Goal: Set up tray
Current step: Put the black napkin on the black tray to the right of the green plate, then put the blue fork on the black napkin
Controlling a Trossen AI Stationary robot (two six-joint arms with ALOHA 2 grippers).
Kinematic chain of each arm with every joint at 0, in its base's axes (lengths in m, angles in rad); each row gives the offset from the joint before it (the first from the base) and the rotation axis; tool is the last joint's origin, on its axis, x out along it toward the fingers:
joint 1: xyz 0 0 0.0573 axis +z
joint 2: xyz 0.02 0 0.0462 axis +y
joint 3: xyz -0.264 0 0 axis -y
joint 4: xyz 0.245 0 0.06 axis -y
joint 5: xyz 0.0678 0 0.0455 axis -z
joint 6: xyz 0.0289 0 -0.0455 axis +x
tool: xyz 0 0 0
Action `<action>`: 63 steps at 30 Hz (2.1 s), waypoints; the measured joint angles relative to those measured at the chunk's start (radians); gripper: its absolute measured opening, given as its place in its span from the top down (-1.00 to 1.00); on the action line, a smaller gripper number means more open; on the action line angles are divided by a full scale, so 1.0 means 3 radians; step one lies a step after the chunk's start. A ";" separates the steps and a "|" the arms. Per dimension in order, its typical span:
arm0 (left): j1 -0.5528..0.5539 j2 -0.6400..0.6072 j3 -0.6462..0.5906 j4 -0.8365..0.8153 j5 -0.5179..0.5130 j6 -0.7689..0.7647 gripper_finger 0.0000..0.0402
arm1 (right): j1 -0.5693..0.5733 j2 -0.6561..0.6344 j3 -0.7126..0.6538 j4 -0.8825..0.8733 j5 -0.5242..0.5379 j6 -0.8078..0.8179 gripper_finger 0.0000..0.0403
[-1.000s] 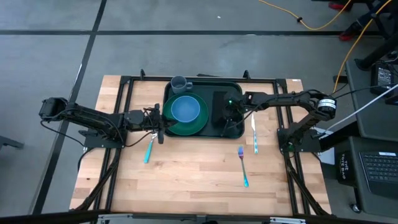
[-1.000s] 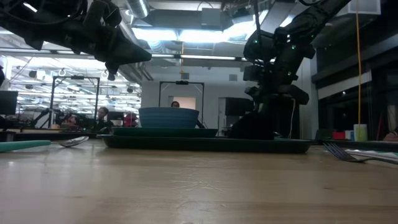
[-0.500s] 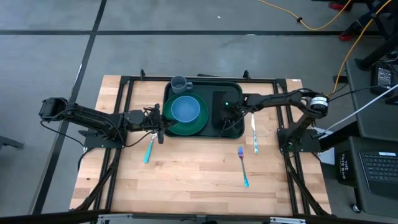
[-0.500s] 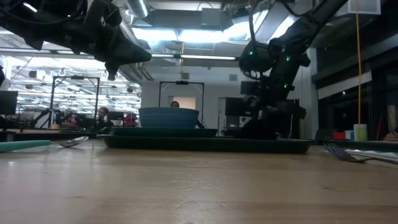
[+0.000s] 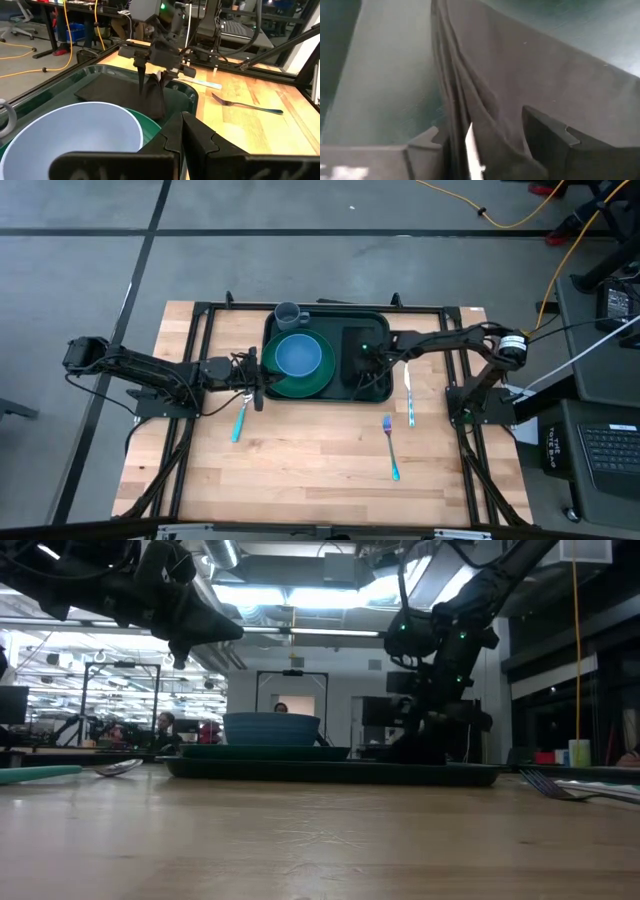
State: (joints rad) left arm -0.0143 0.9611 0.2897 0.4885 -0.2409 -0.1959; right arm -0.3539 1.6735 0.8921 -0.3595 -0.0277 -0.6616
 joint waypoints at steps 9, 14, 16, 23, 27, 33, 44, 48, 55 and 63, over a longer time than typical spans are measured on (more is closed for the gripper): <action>0.0004 0.0000 0.0000 0.0000 0.0000 0.0001 0.99 | -0.0001 -0.0068 0.0003 -0.0136 -0.0282 0.0235 0.05; 0.0004 0.0000 0.0000 0.0000 0.0000 0.0035 0.99 | 0.0002 -0.0068 0.0063 -0.0232 -0.0378 0.0372 0.05; 0.0004 0.0000 0.0000 0.0000 -0.0001 0.0043 0.99 | -0.0001 -0.0068 0.0075 -0.0253 -0.0376 0.0358 0.05; 0.0004 -0.0001 0.0000 0.0000 -0.0001 0.0038 0.99 | -0.0001 -0.0068 0.0081 -0.0241 -0.0378 0.0358 0.05; 0.0004 0.0000 0.0000 0.0000 -0.0001 0.0055 0.99 | 0.0012 -0.0068 0.0100 -0.0272 -0.0378 0.0362 0.05; 0.0004 0.0000 0.0000 0.0000 -0.0002 0.0055 1.00 | 0.0012 -0.0068 0.0375 -0.0627 -0.0581 0.0445 0.05; 0.0004 0.0000 0.0000 0.0002 -0.0013 0.0080 0.99 | 0.0028 -0.0068 0.0582 -0.0849 -0.0589 0.0619 0.05; 0.0015 -0.0017 0.0000 0.0044 -0.0172 0.0113 0.99 | 0.0084 -0.0068 0.0640 -0.0862 -0.0439 0.0838 0.06; 0.0156 -0.0152 0.0000 -0.0023 0.0207 0.0336 0.99 | 0.0231 -0.0068 0.1012 -0.1166 -0.0084 0.0978 0.28; 0.0364 -0.0690 0.0001 -0.0740 0.0372 0.0660 0.99 | 0.0449 -0.0069 0.1402 -0.1392 -0.0083 0.1408 0.69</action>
State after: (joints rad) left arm 0.0948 0.7541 0.2901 0.2664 -0.1294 0.0022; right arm -0.2193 1.6527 1.3128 -0.7772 -0.0525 -0.2392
